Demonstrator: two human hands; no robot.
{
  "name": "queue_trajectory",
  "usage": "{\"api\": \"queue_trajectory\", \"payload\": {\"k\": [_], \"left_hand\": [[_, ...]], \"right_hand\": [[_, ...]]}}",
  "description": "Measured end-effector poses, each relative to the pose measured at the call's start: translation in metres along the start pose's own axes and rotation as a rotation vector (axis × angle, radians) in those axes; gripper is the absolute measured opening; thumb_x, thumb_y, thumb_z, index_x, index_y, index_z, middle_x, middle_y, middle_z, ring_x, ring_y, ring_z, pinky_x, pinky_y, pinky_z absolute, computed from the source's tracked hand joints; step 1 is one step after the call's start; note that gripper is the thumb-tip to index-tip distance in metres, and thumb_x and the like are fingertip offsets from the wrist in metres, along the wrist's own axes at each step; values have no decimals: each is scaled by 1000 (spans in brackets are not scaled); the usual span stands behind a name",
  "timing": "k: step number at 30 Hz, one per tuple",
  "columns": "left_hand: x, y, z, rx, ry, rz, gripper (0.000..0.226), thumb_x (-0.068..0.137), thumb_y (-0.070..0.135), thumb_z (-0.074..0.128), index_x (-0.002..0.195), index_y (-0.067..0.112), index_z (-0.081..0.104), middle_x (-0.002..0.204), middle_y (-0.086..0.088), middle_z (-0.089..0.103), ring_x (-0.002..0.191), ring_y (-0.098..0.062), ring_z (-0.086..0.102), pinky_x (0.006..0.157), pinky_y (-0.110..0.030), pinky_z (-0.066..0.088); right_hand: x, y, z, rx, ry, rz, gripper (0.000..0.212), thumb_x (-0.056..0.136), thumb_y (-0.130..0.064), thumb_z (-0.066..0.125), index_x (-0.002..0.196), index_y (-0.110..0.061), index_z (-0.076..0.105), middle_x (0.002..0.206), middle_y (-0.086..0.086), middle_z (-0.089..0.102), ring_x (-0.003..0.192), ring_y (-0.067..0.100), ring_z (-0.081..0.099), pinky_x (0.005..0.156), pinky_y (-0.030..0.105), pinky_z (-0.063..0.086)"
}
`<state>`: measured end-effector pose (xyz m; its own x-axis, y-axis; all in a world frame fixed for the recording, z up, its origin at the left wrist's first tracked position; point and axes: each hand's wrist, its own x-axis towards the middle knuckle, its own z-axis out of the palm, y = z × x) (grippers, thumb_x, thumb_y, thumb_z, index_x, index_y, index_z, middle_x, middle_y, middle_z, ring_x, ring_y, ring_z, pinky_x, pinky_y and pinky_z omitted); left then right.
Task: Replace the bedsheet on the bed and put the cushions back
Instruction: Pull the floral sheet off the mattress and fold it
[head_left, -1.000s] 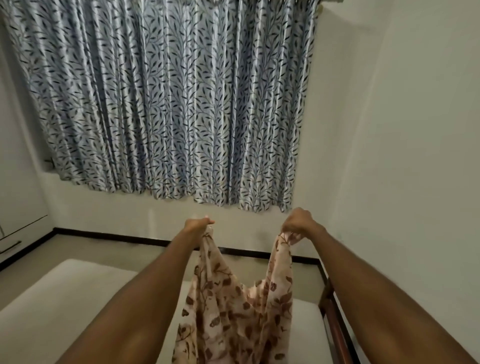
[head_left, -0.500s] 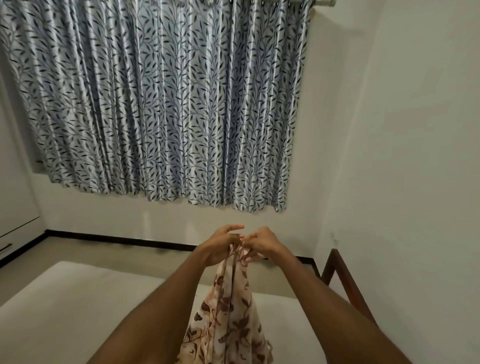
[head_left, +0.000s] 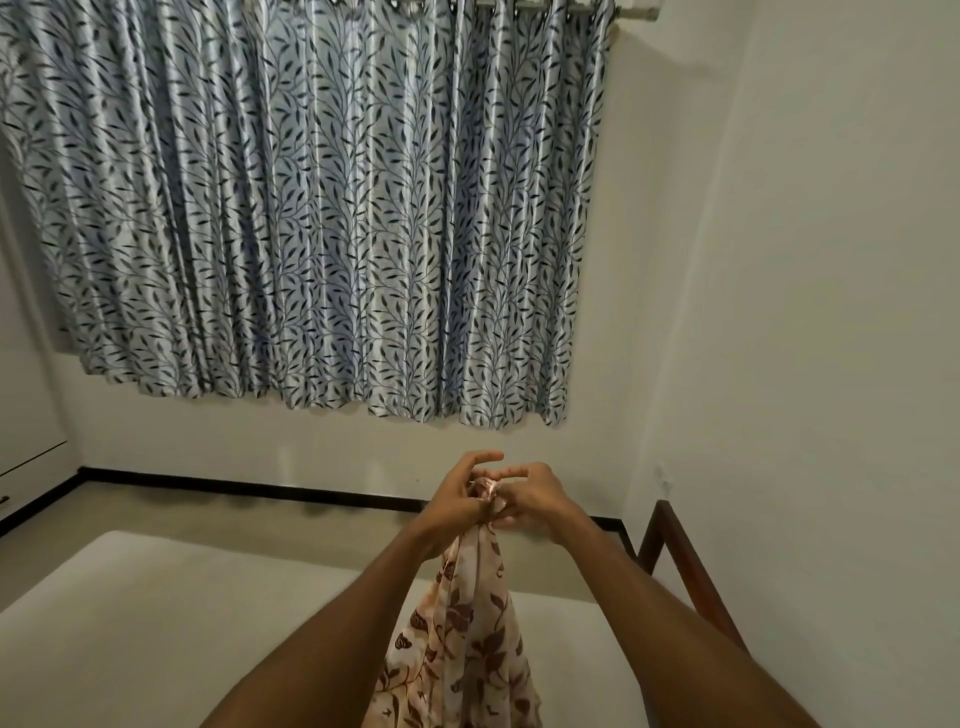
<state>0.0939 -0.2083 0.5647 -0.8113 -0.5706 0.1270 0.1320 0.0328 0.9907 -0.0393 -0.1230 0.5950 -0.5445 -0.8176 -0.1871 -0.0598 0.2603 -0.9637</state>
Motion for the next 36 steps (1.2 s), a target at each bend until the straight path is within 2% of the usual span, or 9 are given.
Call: {"api": "queue_trajectory", "payload": {"k": [8, 11, 14, 17, 23, 27, 31, 34, 36], "left_hand": [[4, -9, 1, 11, 31, -30, 61, 86, -9, 65, 138, 23, 56, 126, -27, 60, 104, -30, 69, 91, -56, 59], [2, -11, 1, 41, 22, -26, 73, 78, 0, 70, 143, 25, 48, 127, -22, 60, 109, -31, 69, 87, -46, 62], [3, -12, 3, 91, -12, -44, 91, 81, -13, 66, 153, 30, 34, 131, -18, 51, 116, -35, 64, 90, -45, 62], [6, -13, 5, 59, -61, -56, 101, 80, -16, 65, 158, 35, 26, 134, -19, 47, 119, -40, 61, 87, -44, 62], [10, -10, -12, 115, -25, -104, 85, 71, -3, 69, 148, 26, 46, 143, -11, 48, 128, -26, 53, 89, -46, 63], [13, -19, -29, 424, -237, -79, 69, 84, 0, 74, 146, 25, 55, 136, -3, 61, 124, -19, 61, 95, -34, 59], [23, -18, -18, 636, -389, -41, 34, 85, 23, 80, 118, 17, 73, 115, -4, 74, 107, -19, 69, 93, -36, 57], [32, -16, -13, 593, -355, -31, 18, 89, 26, 80, 96, 10, 74, 87, -2, 69, 81, -14, 65, 73, -31, 50], [36, -14, -8, 540, -283, -40, 14, 91, 25, 78, 91, 13, 71, 82, -1, 65, 76, -13, 62, 67, -26, 46]], "right_hand": [[8, 6, -4, -106, -33, -64, 48, 82, -6, 79, 127, -8, 64, 105, 23, 74, 81, 29, 79, 71, 41, 66], [7, 10, -4, -82, -84, -63, 59, 78, -15, 82, 132, -4, 62, 112, 18, 72, 90, 26, 78, 76, 41, 66], [2, 16, -6, -127, -26, -106, 64, 75, -29, 91, 131, -12, 63, 119, 10, 67, 98, 21, 73, 65, 26, 62], [5, 27, -7, -167, 77, -154, 51, 76, -19, 91, 123, -10, 71, 113, 12, 72, 85, 20, 76, 62, 28, 63], [-1, 24, -39, -196, -98, -215, 24, 83, -5, 82, 107, -6, 80, 92, 12, 80, 85, 25, 77, 80, 37, 64], [-9, 3, -67, -298, -335, -255, 29, 86, -4, 80, 115, -1, 77, 100, 16, 79, 93, 28, 76, 83, 36, 63], [-12, -19, -90, -425, -490, -236, 27, 87, -5, 80, 114, -4, 78, 106, 17, 78, 101, 35, 74, 93, 46, 57], [-14, -24, -108, -474, -425, -234, 24, 87, 0, 77, 111, -4, 79, 101, 17, 79, 96, 34, 76, 91, 47, 61], [-12, -23, -117, -577, -224, -258, 26, 86, 2, 76, 111, -6, 79, 97, 13, 79, 87, 28, 78, 83, 43, 64]]}}
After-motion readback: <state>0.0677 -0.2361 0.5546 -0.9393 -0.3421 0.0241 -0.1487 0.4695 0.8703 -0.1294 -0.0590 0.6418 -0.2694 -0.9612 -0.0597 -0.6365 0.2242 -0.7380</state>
